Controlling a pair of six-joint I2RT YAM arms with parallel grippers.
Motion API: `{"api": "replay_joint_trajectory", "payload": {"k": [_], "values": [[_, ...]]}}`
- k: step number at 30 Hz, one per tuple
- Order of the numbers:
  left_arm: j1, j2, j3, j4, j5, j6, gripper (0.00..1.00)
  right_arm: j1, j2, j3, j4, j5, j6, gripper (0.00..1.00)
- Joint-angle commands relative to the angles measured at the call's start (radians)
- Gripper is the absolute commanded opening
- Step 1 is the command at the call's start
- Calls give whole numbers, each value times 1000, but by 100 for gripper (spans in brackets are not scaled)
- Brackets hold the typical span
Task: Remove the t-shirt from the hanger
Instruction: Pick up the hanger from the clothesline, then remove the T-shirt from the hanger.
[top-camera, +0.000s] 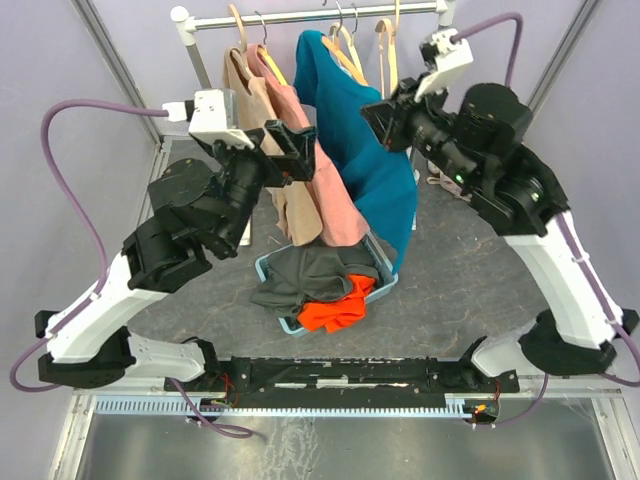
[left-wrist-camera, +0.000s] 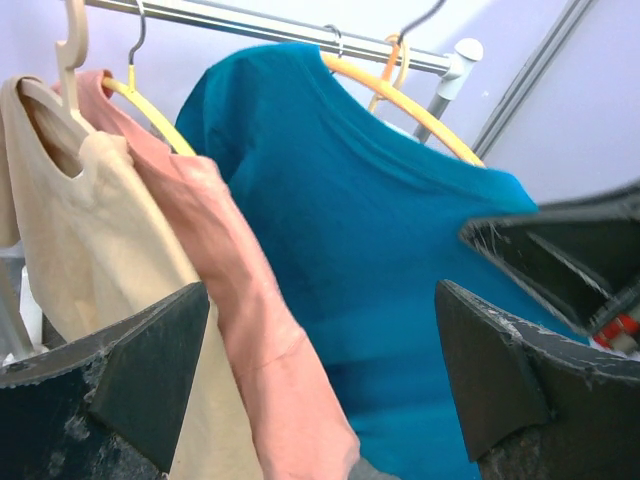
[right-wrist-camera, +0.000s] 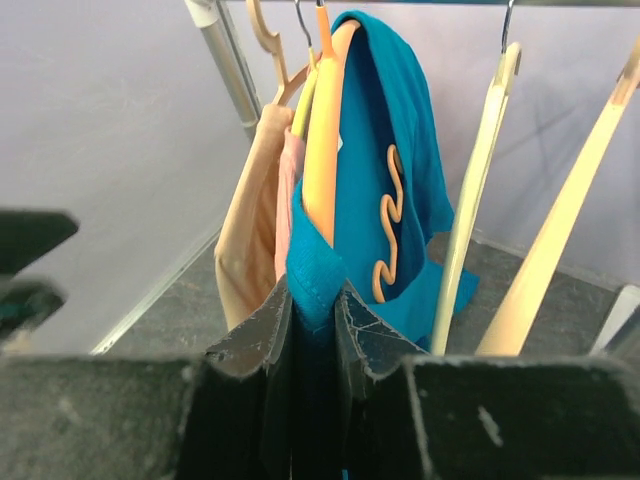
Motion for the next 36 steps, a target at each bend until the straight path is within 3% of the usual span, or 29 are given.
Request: {"api": "replay_joint_trajectory", "payload": {"k": [1,10,18,24,36], "values": [[3,69,116,15,-7,62,99,6,-152,-66,79,-66,-26,1],[46,248,297,-18,138,30,99,6,-355,-167,-8,-93,-28,1],[102,317,397,-34,226,28,98,6,-456,-217,-16,-52,-48,1],[114,318,396,-50,250,4,97,6,-449,-183,20,-9,-84,1],[123,265,318,-58,232,-30,97,6,-319,52,79,-20,-127,1]]}}
